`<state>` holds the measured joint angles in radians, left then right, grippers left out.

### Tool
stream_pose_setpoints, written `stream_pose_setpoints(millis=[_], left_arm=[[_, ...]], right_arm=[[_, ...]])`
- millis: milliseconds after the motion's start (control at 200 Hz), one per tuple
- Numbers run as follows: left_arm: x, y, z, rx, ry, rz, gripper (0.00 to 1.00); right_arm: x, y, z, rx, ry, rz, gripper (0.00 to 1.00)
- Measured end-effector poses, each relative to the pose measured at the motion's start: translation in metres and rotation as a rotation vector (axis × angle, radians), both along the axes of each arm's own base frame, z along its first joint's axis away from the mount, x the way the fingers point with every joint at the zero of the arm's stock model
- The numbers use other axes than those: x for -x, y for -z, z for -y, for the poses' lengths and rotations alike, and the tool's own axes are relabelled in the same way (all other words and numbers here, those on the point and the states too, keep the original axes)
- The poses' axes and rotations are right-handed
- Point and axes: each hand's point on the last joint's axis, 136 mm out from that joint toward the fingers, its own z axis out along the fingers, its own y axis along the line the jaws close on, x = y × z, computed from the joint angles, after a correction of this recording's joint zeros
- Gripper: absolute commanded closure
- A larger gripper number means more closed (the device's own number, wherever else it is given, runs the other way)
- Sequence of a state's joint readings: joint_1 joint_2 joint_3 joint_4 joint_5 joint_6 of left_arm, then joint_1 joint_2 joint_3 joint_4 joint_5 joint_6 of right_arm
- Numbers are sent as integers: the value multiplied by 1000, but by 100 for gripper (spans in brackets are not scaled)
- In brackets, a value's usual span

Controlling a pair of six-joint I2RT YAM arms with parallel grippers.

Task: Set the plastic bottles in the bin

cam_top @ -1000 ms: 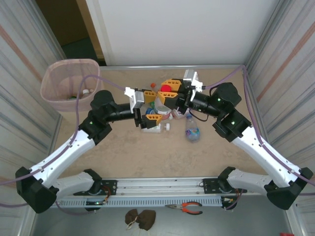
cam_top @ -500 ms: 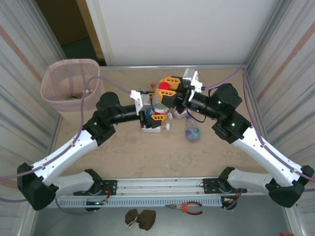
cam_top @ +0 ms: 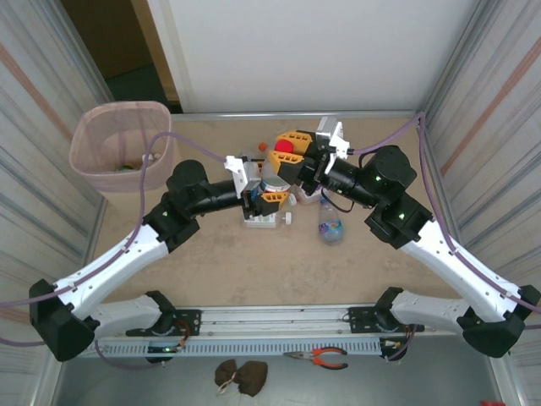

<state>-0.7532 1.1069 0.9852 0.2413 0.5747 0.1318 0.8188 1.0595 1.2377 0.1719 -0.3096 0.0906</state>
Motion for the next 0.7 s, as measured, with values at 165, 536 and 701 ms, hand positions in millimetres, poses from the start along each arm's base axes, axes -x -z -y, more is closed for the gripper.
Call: stream_pose_setpoints(millis=[165,536,701], left_arm=[[-1,2,-2,-10,-18,-7,44],[-34,2,-23,-88,-220,-57,46],[-69,-16,-65,-118,-408,-95,47]], right_arm=[[-4,-1,5,-10,34,-6,37],[0,-14,33,-14,145,50,19],[2,-18,50,-8,200,70,19]])
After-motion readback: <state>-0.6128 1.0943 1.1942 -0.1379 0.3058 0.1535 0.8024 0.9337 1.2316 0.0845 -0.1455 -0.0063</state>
